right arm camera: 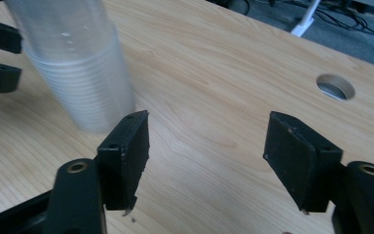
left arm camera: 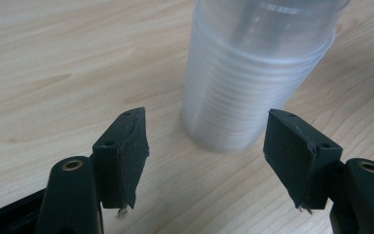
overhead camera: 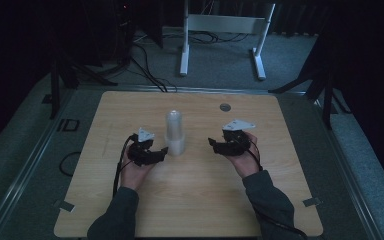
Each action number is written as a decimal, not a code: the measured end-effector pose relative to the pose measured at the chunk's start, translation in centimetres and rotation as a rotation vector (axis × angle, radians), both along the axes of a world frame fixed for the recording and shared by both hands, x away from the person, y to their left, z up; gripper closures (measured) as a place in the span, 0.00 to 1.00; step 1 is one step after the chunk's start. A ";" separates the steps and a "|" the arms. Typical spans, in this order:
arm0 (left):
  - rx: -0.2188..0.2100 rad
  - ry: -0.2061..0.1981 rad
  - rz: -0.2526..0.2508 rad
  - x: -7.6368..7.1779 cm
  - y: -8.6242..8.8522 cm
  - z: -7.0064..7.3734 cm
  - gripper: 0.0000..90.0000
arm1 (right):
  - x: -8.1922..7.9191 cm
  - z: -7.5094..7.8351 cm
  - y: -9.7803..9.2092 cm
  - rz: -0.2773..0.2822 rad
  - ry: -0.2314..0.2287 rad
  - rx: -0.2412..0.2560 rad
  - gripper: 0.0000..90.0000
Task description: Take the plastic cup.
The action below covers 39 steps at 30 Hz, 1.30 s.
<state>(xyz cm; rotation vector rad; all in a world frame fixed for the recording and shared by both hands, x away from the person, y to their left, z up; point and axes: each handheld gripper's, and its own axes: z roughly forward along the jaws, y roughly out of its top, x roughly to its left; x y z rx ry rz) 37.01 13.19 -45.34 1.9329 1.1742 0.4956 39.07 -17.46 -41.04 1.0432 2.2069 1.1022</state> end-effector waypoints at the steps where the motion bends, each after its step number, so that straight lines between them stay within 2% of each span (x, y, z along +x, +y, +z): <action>1: 0.000 0.000 0.000 0.0 0.0 0.0 0.36 | 0.0 0.0 0.0 0.000 0.000 0.000 0.38; 3: -0.001 -0.018 -0.011 0.0 -0.2 0.1 0.36 | 0.0 0.4 0.6 0.020 -0.009 0.005 0.39; 10: 0.009 -0.029 -0.028 0.2 -0.8 0.5 0.36 | 0.1 1.1 1.4 0.040 -0.018 0.004 0.38; 11: 0.009 -0.030 -0.030 0.3 -0.8 0.5 0.36 | 0.3 1.6 1.8 0.049 -0.025 0.008 0.38; 15: -0.013 -0.038 -0.023 0.4 -0.7 0.6 0.34 | 0.5 2.4 2.3 0.071 -0.030 0.017 0.38; 20: -0.028 -0.047 -0.040 0.4 -0.9 0.5 0.31 | 0.6 3.5 3.1 0.100 -0.040 0.025 0.38; 25: -0.028 -0.051 -0.053 0.5 -1.1 0.4 0.31 | 0.6 4.5 4.0 0.127 -0.054 0.033 0.37; 33: -0.037 -0.059 -0.057 0.5 -1.2 0.4 0.27 | 0.7 5.6 5.1 0.159 -0.053 0.053 0.30; 39: -0.028 -0.065 -0.065 0.6 -1.6 0.1 0.19 | 1.3 5.7 6.3 0.180 -0.035 0.065 0.28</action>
